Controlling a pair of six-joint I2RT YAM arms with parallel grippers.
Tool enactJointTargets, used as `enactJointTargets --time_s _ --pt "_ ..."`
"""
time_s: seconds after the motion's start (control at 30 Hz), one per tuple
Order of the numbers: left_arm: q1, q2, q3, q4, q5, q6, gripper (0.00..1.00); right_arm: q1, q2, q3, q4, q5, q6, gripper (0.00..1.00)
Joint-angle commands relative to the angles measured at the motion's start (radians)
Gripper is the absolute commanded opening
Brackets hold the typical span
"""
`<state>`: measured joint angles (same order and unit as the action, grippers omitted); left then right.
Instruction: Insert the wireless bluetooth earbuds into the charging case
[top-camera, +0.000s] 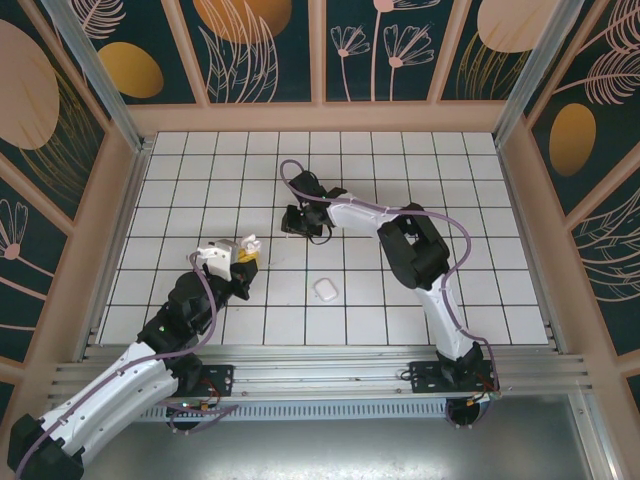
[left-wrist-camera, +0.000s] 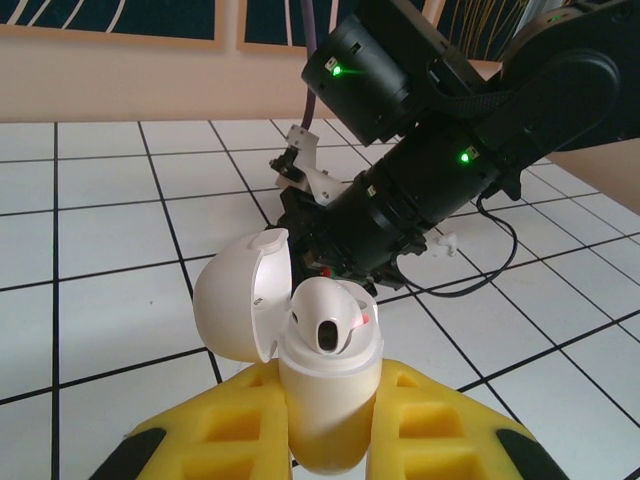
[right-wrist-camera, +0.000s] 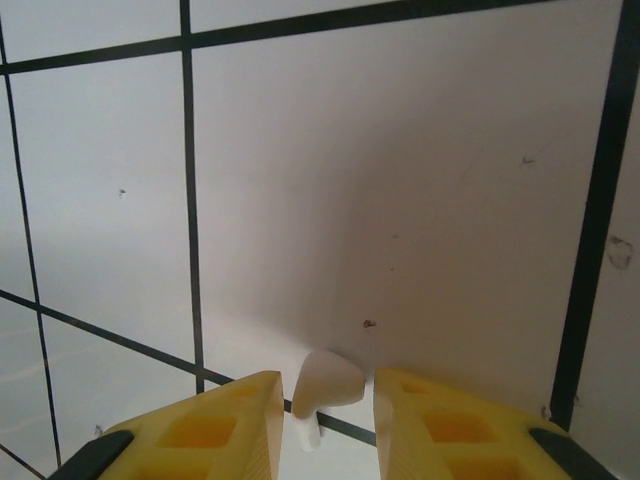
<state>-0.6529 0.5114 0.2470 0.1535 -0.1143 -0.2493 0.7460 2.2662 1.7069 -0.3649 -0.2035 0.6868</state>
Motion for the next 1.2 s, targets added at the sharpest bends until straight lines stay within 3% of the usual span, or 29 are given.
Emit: enactJointTargets --time_s 0.0,0.77,1.17 --pt "0.003 -0.005 0.023 0.043 -0.009 0.001 0.00 0.007 0.013 0.027 -0.023 0.009 -0.015 0.31" --pt "0.004 -0.018 0.023 0.031 -0.022 0.002 0.00 0.016 0.075 0.074 -0.048 -0.002 -0.037 0.28" --pt "0.004 -0.023 0.024 0.030 -0.017 -0.005 0.00 0.018 -0.022 0.061 -0.034 0.056 -0.059 0.25"
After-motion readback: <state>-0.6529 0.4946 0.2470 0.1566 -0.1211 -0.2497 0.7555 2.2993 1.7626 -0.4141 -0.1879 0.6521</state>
